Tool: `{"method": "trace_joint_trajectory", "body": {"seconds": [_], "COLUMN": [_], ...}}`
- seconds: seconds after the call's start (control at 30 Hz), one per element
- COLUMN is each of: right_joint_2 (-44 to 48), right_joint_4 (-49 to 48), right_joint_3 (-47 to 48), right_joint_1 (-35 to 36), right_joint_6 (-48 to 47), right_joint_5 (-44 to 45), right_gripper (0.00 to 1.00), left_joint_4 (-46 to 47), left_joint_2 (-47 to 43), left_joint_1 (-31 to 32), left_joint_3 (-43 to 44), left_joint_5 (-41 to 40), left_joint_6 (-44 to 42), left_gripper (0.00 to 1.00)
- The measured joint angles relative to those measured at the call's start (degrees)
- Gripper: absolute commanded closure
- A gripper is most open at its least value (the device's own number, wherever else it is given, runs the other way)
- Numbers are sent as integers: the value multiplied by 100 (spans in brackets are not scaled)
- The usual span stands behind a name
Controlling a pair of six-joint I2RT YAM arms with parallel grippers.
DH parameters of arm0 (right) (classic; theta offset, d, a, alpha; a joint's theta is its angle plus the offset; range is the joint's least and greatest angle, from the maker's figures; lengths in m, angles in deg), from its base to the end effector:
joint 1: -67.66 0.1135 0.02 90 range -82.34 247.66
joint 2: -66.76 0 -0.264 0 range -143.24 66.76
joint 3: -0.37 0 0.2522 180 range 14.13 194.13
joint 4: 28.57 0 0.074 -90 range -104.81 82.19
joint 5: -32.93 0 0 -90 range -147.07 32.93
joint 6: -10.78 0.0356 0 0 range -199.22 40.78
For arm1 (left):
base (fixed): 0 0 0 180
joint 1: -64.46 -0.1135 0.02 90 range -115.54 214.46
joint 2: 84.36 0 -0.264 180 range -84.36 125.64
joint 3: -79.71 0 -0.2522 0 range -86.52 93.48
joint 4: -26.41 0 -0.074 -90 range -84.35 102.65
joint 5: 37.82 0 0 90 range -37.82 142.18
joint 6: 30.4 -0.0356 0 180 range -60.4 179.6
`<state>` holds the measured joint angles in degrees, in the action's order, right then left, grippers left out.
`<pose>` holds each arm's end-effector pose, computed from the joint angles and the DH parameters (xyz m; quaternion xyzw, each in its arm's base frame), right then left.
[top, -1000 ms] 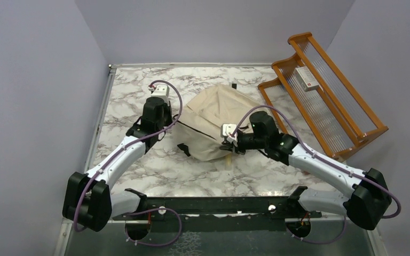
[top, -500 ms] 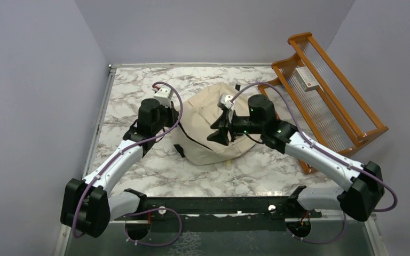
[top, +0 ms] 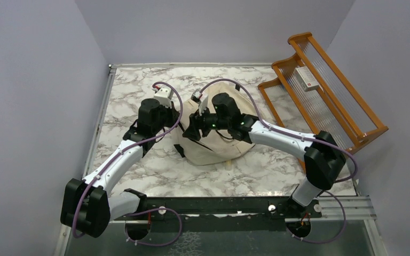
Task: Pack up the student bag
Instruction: Zip the student bag at the center of the board.
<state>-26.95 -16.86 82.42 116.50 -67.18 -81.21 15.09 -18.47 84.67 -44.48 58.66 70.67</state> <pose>0.2403 0.2971 0.2837 -0.3669 0.7392 0.4228 0.3745 0.2448 -0.0944 0.2704 0.0975 0.8196 -0.1966 0.5292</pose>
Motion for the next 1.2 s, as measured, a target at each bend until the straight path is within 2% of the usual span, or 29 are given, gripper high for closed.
{"method": "trace_joint_trajectory", "body": {"seconds": [0.17, 0.23, 0.37, 0.53, 0.6, 0.97, 1.2], "right_joint_2": [-446, -570, -752, -750, -708, 256, 688], "right_joint_4": [-190, -214, -310, -651, -824, -1117, -739], "right_joint_3": [114, 131, 168, 50, -133, -1239, -1480], "right_joint_1": [105, 116, 177, 317, 330, 317, 308], "right_joint_6": [85, 90, 44, -105, -160, -680, -1333], "right_joint_5": [284, 428, 671, 789, 782, 186, -367], "right_gripper": [44, 47, 60, 91, 98, 100, 100], "left_joint_4": [-2, -2, -9, -37, -50, -264, -260], "left_joint_2": [0, 0, 0, 0, 4, 92, 286], "left_joint_1": [0, 0, 0, -2, 0, 0, 4], "left_joint_3": [0, 0, 0, 0, 0, 4, 42], "left_joint_5": [46, 76, 111, 144, 144, 114, -59], "left_joint_6": [22, 31, 44, 48, 57, 339, 509], "left_gripper": [100, 100, 100, 100, 100, 100, 100]}}
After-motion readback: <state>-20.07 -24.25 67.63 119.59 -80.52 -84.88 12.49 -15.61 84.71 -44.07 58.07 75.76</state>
